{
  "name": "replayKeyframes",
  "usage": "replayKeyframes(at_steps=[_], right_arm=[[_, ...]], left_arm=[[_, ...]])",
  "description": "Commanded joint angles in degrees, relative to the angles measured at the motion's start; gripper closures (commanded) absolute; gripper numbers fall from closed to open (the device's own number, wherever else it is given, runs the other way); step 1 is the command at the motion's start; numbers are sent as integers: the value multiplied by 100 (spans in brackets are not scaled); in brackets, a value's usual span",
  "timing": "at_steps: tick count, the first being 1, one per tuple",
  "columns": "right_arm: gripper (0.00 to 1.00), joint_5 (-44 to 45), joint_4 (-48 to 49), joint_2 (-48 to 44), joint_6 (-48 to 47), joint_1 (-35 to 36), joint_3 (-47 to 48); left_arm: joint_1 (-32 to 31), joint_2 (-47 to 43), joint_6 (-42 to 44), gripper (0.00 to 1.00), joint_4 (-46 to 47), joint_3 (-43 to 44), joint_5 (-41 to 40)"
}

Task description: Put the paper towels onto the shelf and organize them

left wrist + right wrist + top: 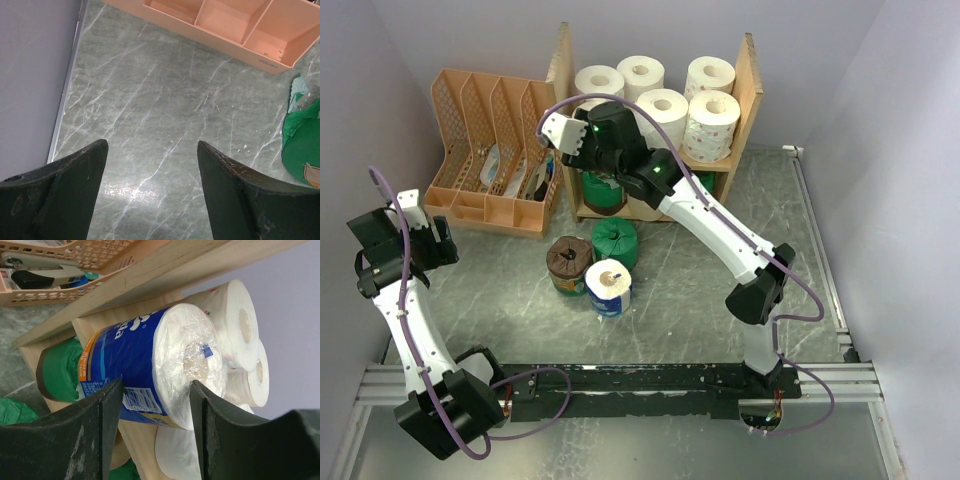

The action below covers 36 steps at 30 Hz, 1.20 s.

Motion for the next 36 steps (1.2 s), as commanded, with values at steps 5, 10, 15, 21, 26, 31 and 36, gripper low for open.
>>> replayKeyframes(at_steps=[5,10,15,21,26,31,36], right_arm=[[45,348,600,-3,21,-53,-177],[45,356,759,58,5,-57,-229],[45,313,803,121,9,-58,-187],[45,334,924,197,-84,-62,-221],[45,350,944,358,-122,-81,-44],[45,339,946,571,-145,-95,49],[44,328,1027,590,-174,-98,45]], left_arm=[[67,-65,47,16,-4,7,151],[64,-58,47,16,-4,11,153],[68,-43,46,16,-4,11,151],[66,-24,33,16,-4,15,148],[64,-59,38,16,7,7,134],[72,-34,38,16,-2,7,155],[63,-4,44,15,0,14,160]])
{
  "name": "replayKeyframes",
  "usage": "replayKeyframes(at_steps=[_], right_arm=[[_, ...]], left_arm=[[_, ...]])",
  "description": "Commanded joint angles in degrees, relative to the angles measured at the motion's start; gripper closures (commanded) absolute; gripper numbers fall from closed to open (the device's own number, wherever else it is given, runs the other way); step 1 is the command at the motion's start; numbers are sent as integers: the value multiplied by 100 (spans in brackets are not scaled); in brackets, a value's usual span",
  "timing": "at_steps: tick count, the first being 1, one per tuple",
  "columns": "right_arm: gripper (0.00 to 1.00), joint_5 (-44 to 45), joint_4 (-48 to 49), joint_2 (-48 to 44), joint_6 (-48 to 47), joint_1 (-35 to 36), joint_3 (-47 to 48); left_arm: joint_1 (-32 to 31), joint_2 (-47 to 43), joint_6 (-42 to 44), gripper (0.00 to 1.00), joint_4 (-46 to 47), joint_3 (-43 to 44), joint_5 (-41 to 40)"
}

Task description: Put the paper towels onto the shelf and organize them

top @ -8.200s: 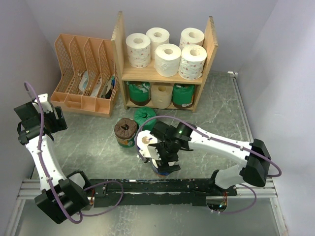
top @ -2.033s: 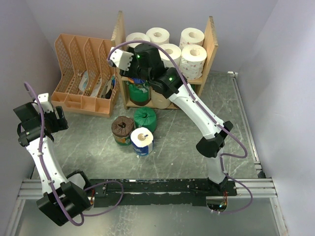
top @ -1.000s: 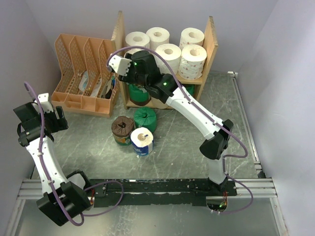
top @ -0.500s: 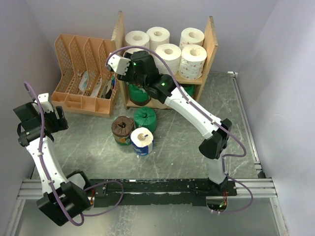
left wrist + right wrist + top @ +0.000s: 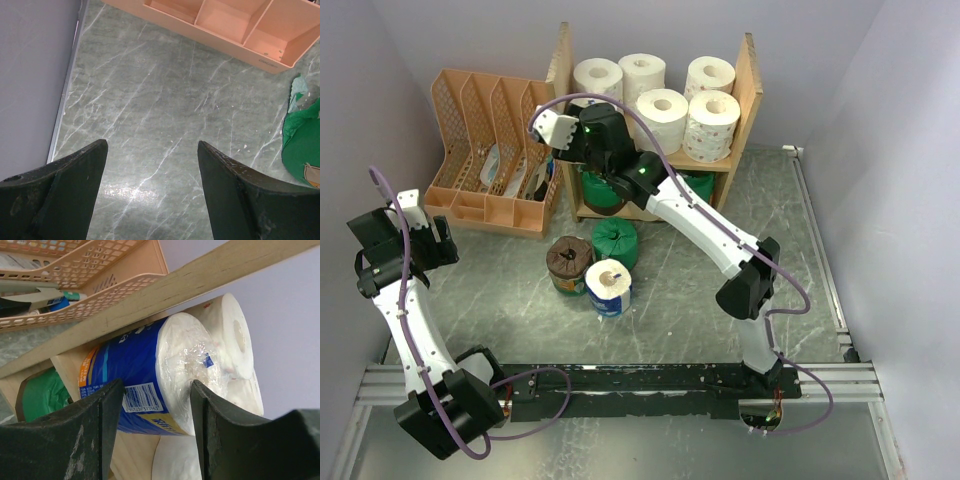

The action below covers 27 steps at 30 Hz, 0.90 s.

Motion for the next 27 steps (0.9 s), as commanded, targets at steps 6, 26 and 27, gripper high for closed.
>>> replayKeyframes(at_steps=[6,26,27], right_arm=[[44,107,-5,117,-24,-89,71],[43,-672,-1477,-2050,525,269,-707],[43,-679,-1449,-2098,508,239,-753]], left_arm=[[69,25,46,16,-5,18,163],[63,65,25,16,5,16,111],[68,65,26,16,2,16,107]])
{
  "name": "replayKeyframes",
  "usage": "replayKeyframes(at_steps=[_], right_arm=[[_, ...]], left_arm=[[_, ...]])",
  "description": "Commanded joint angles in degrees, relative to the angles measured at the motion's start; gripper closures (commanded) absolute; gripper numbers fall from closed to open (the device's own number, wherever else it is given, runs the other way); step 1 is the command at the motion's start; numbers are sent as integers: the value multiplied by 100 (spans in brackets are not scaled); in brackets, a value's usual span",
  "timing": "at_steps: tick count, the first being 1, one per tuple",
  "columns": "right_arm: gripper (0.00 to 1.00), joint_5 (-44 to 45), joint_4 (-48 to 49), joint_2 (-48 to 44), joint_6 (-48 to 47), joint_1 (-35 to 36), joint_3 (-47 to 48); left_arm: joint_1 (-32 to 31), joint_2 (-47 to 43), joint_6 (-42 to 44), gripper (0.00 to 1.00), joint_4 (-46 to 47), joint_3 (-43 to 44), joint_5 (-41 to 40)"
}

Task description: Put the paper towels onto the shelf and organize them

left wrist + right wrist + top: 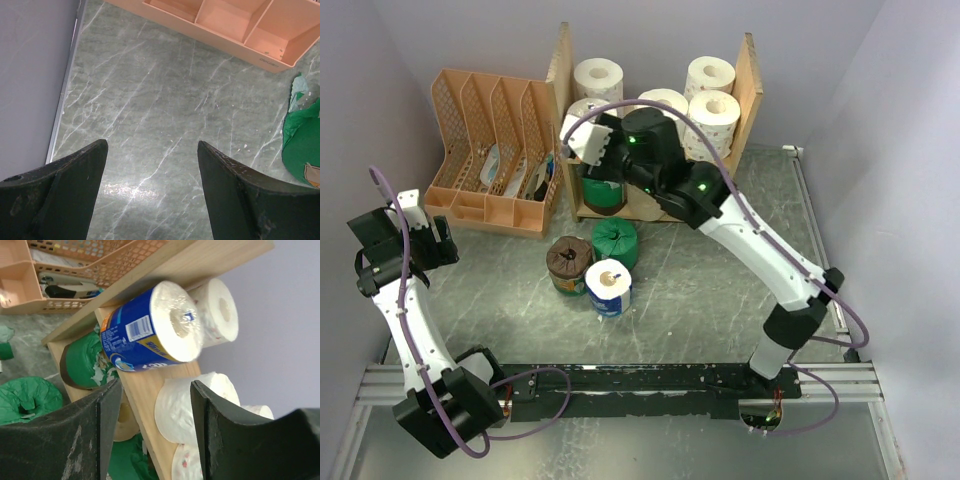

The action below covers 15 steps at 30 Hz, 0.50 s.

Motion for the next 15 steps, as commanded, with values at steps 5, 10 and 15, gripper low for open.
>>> replayKeyframes(at_steps=[5,10,15], right_arm=[[44,-23,-166,-406,86,-152,-163],[36,-353,-547,-522,163,-201,-122],[18,-823,-787,-913,300,-507,-492]], left_arm=[[65,26,14,16,9,10,71],[65,1,11,16,23,0,46],[68,10,11,16,17,7,59]])
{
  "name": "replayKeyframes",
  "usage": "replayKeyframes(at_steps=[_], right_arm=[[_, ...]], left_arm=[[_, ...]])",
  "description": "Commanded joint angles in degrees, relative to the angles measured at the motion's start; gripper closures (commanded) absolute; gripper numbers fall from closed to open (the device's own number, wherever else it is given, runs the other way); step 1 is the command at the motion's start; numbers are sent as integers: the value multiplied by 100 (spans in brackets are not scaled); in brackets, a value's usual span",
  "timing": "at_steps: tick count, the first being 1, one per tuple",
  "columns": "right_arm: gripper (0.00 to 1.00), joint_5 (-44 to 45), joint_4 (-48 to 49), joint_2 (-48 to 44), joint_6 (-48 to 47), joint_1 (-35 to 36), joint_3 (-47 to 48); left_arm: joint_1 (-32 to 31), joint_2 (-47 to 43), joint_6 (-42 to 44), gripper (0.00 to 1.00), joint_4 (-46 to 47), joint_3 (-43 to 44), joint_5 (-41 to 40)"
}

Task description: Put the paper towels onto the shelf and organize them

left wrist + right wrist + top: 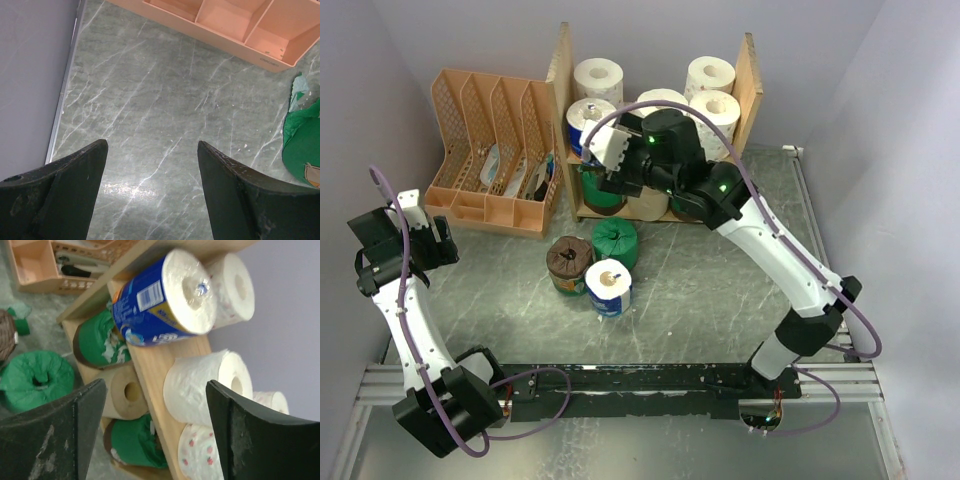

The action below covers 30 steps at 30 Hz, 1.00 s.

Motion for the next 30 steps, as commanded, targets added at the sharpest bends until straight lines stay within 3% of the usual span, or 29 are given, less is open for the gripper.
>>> replayKeyframes(at_steps=[1,7,12,13,14,17,19,23,27,30], right_arm=[[18,-431,-168,-537,286,-417,-491],[18,-258,609,-1373,1487,-1578,-1192],[9,744,1142,-2187,2058,-1914,-2663],[2,852,1149,-2339,2244,-1954,-3007],[0,695,1117,-2506,2405,-2077,-3333],[0,-1203,474,-3045,2383,-2647,-4050],[0,-1467,524,-3355,2502,-2855,-4535],[0,-744,867,-3879,2751,-2884,-5300],[0,-2072,819,-4306,2940,-2972,-6299],[0,-3207,608,-4538,2449,-3253,-6769]], left_arm=[[67,-41,16,16,17,4,59],[72,-73,18,15,32,-19,67],[73,-2,28,15,41,-17,98],[72,21,22,15,43,-31,100],[68,36,25,16,41,-32,96],[74,87,20,16,47,-35,78],[72,102,20,16,55,-35,49],[77,132,11,15,77,-45,44],[72,231,19,15,63,-34,50],[74,193,25,15,64,-44,43]])
